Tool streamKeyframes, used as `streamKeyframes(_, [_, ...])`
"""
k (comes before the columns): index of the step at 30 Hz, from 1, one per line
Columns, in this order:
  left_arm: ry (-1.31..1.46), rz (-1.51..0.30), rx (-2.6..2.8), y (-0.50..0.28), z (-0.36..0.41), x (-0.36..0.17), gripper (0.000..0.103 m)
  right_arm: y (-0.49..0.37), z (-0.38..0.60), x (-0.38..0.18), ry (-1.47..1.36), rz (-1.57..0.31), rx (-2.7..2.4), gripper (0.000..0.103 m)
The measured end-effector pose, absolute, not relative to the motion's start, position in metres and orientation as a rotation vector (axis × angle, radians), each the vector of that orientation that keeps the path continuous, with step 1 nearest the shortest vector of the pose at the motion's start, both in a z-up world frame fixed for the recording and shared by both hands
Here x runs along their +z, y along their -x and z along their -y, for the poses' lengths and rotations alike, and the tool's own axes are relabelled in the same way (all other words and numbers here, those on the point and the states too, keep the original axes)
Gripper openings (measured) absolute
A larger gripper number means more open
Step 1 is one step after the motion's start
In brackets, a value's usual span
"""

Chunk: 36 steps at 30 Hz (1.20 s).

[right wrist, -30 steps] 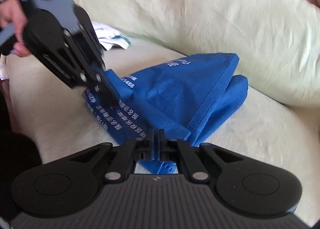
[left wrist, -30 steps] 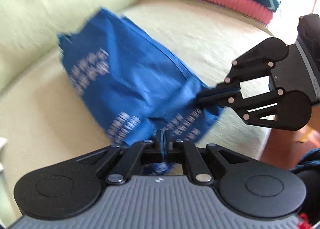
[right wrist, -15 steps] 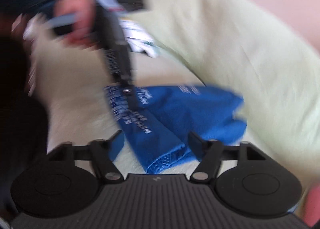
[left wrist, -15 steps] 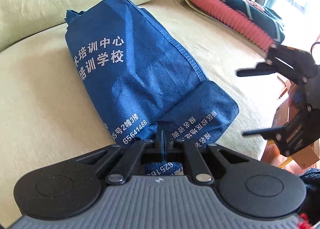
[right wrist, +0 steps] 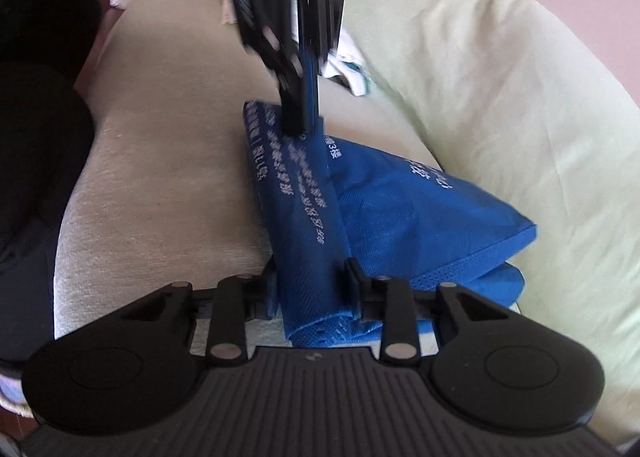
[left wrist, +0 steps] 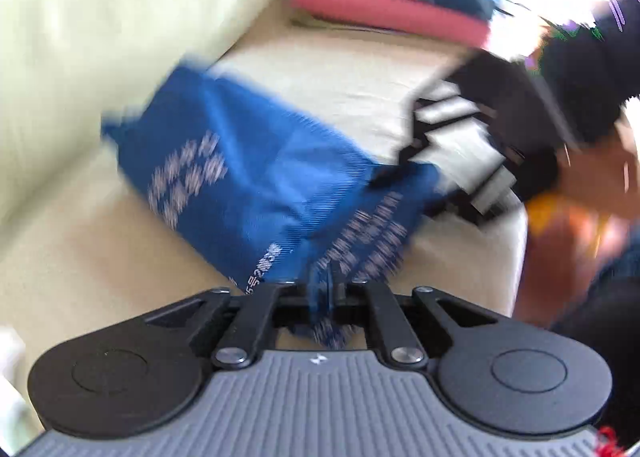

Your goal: Fold shopping bag

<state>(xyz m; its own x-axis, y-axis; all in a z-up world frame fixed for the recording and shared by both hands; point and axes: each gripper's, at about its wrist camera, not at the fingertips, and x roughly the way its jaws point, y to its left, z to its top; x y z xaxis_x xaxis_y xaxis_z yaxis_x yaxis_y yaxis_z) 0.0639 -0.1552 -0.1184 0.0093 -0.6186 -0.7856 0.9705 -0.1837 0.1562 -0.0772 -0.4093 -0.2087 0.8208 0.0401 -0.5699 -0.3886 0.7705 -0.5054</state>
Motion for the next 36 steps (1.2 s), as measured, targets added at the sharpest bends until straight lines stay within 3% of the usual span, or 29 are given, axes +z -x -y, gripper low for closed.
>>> streamKeyframes(3, [-1.084,-0.325,-1.552,-0.042,0.147,-0.114,0.035,0.074,0.414,-0.205,0.588,-0.577,0.236,0.029])
streamKeyframes(6, [-1.266,-0.111,-1.541,-0.019,0.139,-0.109,0.037,0.07,0.416,-0.204,0.578,-0.583,0.241,0.029])
streamKeyframes(7, [-1.325,-0.038,-1.533,-0.012,0.137,-0.108,0.044,0.068,0.417,-0.203,0.577,-0.587,0.246,0.029])
streamKeyframes(8, [-1.336,-0.027,-1.533,-0.011,0.137,-0.109,0.049,0.067,0.418,-0.202,0.575,-0.591,0.25,0.029])
streamKeyframes(11, [-1.339,-0.063,-1.555,-0.018,0.146,-0.121,0.05,0.072,0.418,-0.201,0.583,-0.597,0.261,0.029])
streamKeyframes(18, [-1.404,-0.035,-1.569,-0.028,0.15,-0.138,0.05,0.069,0.42,-0.203,0.591,-0.596,0.275,0.029])
streamKeyframes(20, [-1.399,-0.043,-1.587,-0.028,0.154,-0.139,0.044,0.068,0.421,-0.205,0.587,-0.59,0.273,0.029])
streamKeyframes(28, [-1.12,-0.492,-1.675,-0.074,0.188,-0.115,0.028,0.056,0.424,-0.203,0.49,-0.624,0.232,0.026])
streamKeyframes(33, [-0.932,-0.782,-1.723,-0.078,0.191,-0.096,0.024,0.039,0.473,-0.167,-0.054,-0.876,0.342,0.023])
streamKeyframes(36, [-0.815,-0.948,-1.72,-0.081,0.196,-0.1,0.023,0.029,0.508,-0.179,-0.378,-1.015,0.39,0.023])
